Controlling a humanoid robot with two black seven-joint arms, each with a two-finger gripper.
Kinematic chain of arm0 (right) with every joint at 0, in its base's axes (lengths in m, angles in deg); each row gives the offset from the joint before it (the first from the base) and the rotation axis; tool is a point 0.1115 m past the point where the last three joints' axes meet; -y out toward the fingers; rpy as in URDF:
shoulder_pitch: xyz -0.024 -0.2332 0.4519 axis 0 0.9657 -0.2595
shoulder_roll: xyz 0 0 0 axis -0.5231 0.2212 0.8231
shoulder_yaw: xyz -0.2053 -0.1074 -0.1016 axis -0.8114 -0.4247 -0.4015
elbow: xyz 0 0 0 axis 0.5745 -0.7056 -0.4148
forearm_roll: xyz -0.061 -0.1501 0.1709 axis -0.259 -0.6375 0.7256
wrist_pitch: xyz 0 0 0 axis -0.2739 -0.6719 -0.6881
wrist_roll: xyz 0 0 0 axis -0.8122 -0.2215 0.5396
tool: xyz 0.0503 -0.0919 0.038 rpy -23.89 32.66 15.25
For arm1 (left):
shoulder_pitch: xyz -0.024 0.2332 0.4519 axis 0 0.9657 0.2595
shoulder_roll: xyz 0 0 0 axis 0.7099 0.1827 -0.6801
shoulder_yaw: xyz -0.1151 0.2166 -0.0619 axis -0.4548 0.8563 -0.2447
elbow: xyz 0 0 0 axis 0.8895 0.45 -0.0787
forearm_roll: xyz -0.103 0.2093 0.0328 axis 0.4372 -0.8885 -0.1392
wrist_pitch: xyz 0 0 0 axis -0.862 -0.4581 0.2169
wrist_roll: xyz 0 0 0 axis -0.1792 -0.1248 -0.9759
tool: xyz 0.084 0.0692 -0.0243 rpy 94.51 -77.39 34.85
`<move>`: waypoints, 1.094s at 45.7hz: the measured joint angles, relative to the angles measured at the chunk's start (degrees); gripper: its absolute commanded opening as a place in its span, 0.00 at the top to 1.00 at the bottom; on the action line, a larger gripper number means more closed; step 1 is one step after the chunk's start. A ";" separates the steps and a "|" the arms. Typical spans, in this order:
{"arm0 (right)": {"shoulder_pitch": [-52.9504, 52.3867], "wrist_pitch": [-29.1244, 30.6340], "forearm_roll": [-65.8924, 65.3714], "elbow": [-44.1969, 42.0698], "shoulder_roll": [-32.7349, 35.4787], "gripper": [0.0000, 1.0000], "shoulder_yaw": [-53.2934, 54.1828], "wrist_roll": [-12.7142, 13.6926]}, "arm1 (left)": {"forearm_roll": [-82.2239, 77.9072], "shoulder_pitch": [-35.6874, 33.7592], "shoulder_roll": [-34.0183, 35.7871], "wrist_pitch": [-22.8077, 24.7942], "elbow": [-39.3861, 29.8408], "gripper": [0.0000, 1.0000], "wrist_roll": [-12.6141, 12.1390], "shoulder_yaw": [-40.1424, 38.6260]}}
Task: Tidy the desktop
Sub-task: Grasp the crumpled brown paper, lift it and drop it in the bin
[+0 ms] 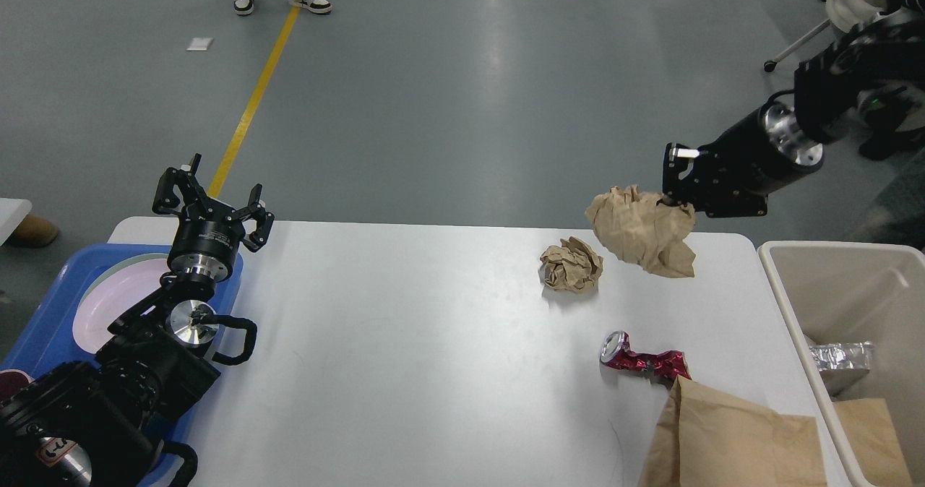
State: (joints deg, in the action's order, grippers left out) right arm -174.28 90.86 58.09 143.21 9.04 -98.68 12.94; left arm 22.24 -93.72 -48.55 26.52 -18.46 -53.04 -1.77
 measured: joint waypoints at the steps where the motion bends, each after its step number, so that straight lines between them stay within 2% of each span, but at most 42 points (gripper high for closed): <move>1: -0.73 0.31 -0.03 -0.08 0.53 0.97 0.00 0.02 | 0.00 0.00 0.00 0.00 0.00 0.03 0.00 0.00; 10: -2.78 0.87 -0.93 -1.05 5.34 0.97 -0.34 0.35 | 0.00 0.00 -0.01 0.00 0.01 0.04 0.00 0.00; 18: 3.44 -1.19 -1.92 -7.71 10.73 0.96 -0.76 0.45 | 0.00 0.00 -0.03 0.00 0.01 0.04 0.00 0.00; 25: 16.08 -7.56 -1.69 -16.80 13.95 0.90 -0.66 0.47 | 0.00 0.00 -0.01 0.00 0.02 0.03 0.00 0.00; 31: 28.73 -15.90 -0.98 -23.28 14.39 0.83 0.18 0.47 | 0.00 0.00 -0.02 0.00 0.02 0.03 0.00 0.00; 33: 32.66 -18.80 -0.93 -24.79 14.42 0.77 0.71 0.47 | 0.00 0.00 -0.03 0.00 0.02 0.03 0.00 0.00; 35: 36.45 -21.58 -0.90 -26.05 14.43 0.62 1.39 0.46 | 0.00 0.00 -0.05 0.00 0.02 0.04 0.00 0.00; 36: 38.09 -22.76 -0.87 -26.56 14.43 0.49 1.72 0.44 | 0.00 0.00 -0.05 0.00 0.02 0.04 0.00 0.00; 38: 41.81 -25.44 -0.84 -27.78 14.43 0.14 2.60 0.41 | 0.00 0.00 -0.05 0.00 0.02 0.04 0.00 0.00; 39: 43.40 -26.64 -0.83 -28.38 14.42 0.00 3.05 0.40 | 0.00 0.00 -0.05 0.00 0.02 0.04 0.00 0.00; 45: 53.86 -34.01 -0.81 -33.84 13.46 0.00 7.05 0.32 | 0.00 0.00 -0.05 0.00 0.01 0.03 0.00 0.00; 50: 60.36 -36.46 -0.81 -36.37 11.93 0.00 9.31 0.24 | 0.00 0.00 -0.03 0.00 0.01 0.04 0.00 0.00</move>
State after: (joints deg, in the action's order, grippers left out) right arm -113.92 54.40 57.29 106.84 20.97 -89.37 13.18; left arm 22.24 -93.72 -48.58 26.52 -18.46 -53.04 -1.77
